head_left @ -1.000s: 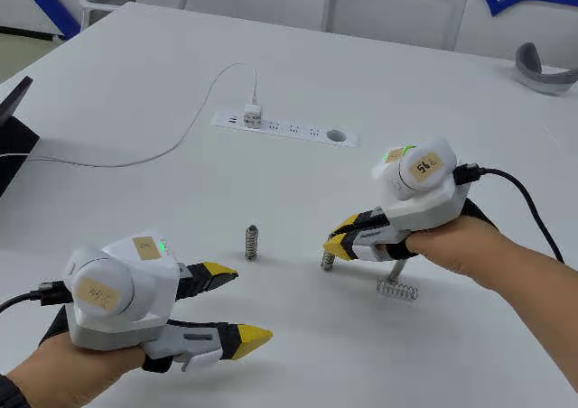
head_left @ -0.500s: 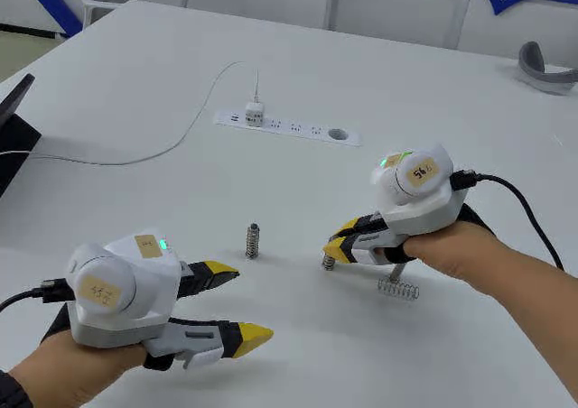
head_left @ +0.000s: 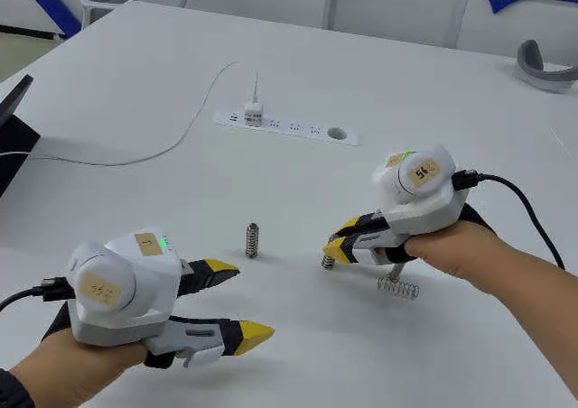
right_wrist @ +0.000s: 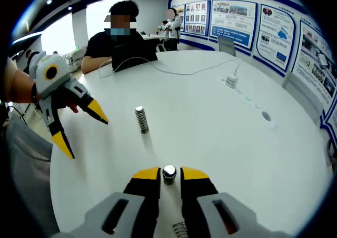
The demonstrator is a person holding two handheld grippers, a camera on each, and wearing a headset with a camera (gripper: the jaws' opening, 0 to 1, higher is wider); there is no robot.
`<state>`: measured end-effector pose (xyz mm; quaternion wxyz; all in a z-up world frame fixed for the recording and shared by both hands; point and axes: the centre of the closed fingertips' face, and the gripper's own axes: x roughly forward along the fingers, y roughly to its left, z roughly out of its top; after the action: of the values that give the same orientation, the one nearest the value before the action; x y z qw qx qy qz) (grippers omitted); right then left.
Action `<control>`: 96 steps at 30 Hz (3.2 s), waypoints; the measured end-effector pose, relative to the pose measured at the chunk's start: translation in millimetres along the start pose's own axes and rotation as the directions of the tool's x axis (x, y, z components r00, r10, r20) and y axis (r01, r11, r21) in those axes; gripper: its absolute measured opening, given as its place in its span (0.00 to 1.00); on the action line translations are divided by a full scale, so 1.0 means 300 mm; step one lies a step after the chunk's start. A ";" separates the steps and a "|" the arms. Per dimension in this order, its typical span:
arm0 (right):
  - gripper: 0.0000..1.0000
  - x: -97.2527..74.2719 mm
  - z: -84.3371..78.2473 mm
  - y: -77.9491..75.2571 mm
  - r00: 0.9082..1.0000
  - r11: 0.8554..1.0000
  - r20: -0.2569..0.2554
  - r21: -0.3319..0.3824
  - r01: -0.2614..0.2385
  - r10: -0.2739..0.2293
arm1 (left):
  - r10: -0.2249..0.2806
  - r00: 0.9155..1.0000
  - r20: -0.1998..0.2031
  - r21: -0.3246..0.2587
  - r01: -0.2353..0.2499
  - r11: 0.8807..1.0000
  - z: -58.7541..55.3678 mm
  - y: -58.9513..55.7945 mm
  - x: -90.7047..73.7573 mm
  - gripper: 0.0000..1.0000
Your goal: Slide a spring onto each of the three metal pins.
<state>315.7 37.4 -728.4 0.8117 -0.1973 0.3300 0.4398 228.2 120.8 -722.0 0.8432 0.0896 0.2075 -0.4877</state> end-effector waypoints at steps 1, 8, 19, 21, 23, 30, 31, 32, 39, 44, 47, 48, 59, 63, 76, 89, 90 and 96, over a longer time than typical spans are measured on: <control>0.16 -0.002 0.001 0.000 1.000 1.000 0.002 0.000 0.001 -0.001 | 0.000 1.000 0.001 0.000 0.000 1.000 0.001 0.000 0.000 0.53; 0.19 -0.026 -0.004 -0.002 1.000 1.000 0.009 -0.003 0.008 -0.008 | -0.002 1.000 0.002 0.006 0.002 1.000 0.011 -0.001 0.003 0.53; 0.20 -0.085 -0.011 -0.001 0.999 1.000 0.029 -0.010 0.024 -0.024 | -0.005 1.000 0.004 0.017 0.005 1.000 0.027 -0.005 0.007 0.53; 0.21 -0.097 -0.011 0.003 0.999 1.000 0.033 -0.012 0.026 -0.025 | -0.005 1.000 0.004 0.017 0.005 1.000 0.027 -0.003 0.007 0.53; 0.21 -0.108 -0.014 0.007 0.999 1.000 0.038 -0.012 0.027 -0.026 | -0.006 1.000 0.003 0.017 0.005 1.000 0.027 -0.004 0.006 0.53; 0.21 -0.139 -0.030 0.021 0.998 0.999 0.047 -0.017 0.034 -0.034 | -0.010 1.000 0.001 0.022 0.010 1.000 0.031 -0.010 0.009 0.53; 0.21 -0.144 -0.032 0.022 0.998 0.999 0.048 -0.017 0.036 -0.036 | -0.011 1.000 0.001 0.023 0.011 1.000 0.032 -0.011 0.009 0.53; 0.21 -0.152 -0.035 0.022 0.998 0.999 0.051 -0.016 0.039 -0.038 | -0.011 1.000 0.001 0.023 0.011 1.000 0.035 -0.012 0.008 0.53; 0.21 -0.189 -0.065 0.025 0.997 0.999 0.055 -0.008 0.053 -0.052 | -0.015 1.000 0.002 0.030 0.015 0.999 0.043 -0.019 0.011 0.54; 0.21 -0.213 -0.082 0.029 0.996 0.998 0.061 -0.001 0.063 -0.063 | -0.019 1.000 0.003 0.036 0.018 0.999 0.050 -0.026 0.014 0.53; 0.21 -0.228 -0.090 0.030 0.995 0.998 0.066 0.004 0.070 -0.070 | -0.018 1.000 0.003 0.038 0.018 0.999 0.052 -0.026 0.015 0.53; 0.21 -0.233 -0.093 0.031 0.995 0.997 0.068 0.007 0.072 -0.072 | -0.018 1.000 0.003 0.039 0.018 0.999 0.052 -0.026 0.015 0.53; 0.21 -0.280 -0.156 0.021 0.993 0.995 0.060 0.030 0.100 -0.101 | -0.021 1.000 0.008 0.045 0.020 0.999 0.063 -0.032 0.015 0.53; 0.21 -0.281 -0.195 0.012 0.993 0.994 0.045 0.045 0.103 -0.105 | -0.021 1.000 0.008 0.046 0.021 0.999 0.066 -0.033 0.016 0.53; 0.21 -0.261 -0.277 -0.025 0.995 0.991 0.014 0.092 0.102 -0.103 | -0.015 1.000 0.000 0.049 0.015 0.999 0.067 -0.030 0.011 0.53; 0.20 -0.215 -0.316 -0.056 0.996 0.993 -0.030 0.078 0.085 -0.082 | -0.009 1.000 -0.011 0.045 0.010 0.999 0.060 -0.031 0.009 0.53; 0.20 -0.213 -0.316 -0.057 0.996 0.993 -0.031 0.077 0.084 -0.082 | -0.009 1.000 -0.011 0.044 0.009 0.999 0.060 -0.030 0.008 0.53; 0.19 -0.193 -0.333 -0.063 0.997 0.995 -0.049 0.074 0.068 -0.065 | -0.004 1.000 -0.015 0.042 0.005 0.999 0.056 -0.028 0.005 0.52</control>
<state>272.5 -67.5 -757.3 0.8249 -0.1874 0.3586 0.3949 226.0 109.4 -707.3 0.8384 0.1104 0.2040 -0.4932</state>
